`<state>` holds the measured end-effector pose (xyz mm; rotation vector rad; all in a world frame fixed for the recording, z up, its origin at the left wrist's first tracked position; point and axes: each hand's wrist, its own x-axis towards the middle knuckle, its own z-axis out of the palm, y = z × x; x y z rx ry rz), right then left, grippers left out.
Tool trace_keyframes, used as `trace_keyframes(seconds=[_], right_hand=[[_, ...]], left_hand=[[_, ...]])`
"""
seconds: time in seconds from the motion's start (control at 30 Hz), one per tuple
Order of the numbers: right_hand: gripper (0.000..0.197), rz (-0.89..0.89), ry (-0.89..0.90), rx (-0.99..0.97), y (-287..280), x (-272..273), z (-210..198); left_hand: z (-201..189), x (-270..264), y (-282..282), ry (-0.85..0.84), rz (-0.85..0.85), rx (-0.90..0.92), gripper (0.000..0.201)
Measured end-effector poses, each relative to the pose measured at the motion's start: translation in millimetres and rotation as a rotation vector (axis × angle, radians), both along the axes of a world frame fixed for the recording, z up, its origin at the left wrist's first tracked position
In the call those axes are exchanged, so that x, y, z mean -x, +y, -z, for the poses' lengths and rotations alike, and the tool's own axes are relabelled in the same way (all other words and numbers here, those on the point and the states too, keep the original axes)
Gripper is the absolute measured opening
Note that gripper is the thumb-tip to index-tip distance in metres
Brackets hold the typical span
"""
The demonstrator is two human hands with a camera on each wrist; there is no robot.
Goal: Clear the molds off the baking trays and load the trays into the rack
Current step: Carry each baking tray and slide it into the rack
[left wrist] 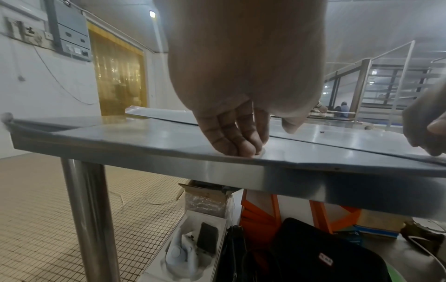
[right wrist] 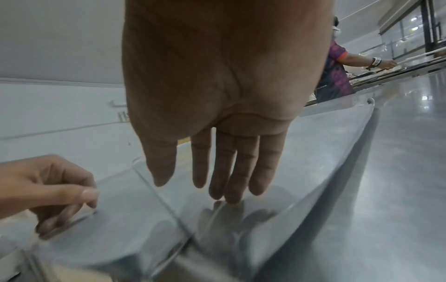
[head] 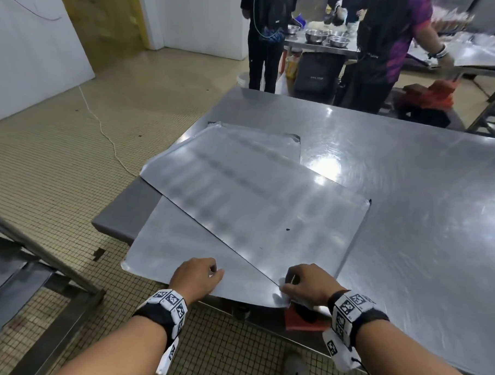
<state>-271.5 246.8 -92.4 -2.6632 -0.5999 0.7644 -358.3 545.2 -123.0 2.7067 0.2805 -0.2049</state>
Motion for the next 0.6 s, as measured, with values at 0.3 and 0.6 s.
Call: trace_keyframes(seconds=[0.3, 0.6], right_hand=[[0.052, -0.16, -0.15, 0.06, -63.7, -90.5, 6.2], [0.1, -0.397, -0.322, -0.001, -99.0, -131.5, 34.1]], left_hand=[[-1.4, -24.0, -13.5, 0.068, -0.162, 0.008, 0.088], [24.1, -0.8, -18.9, 0.28, -0.401, -0.224, 0.11]])
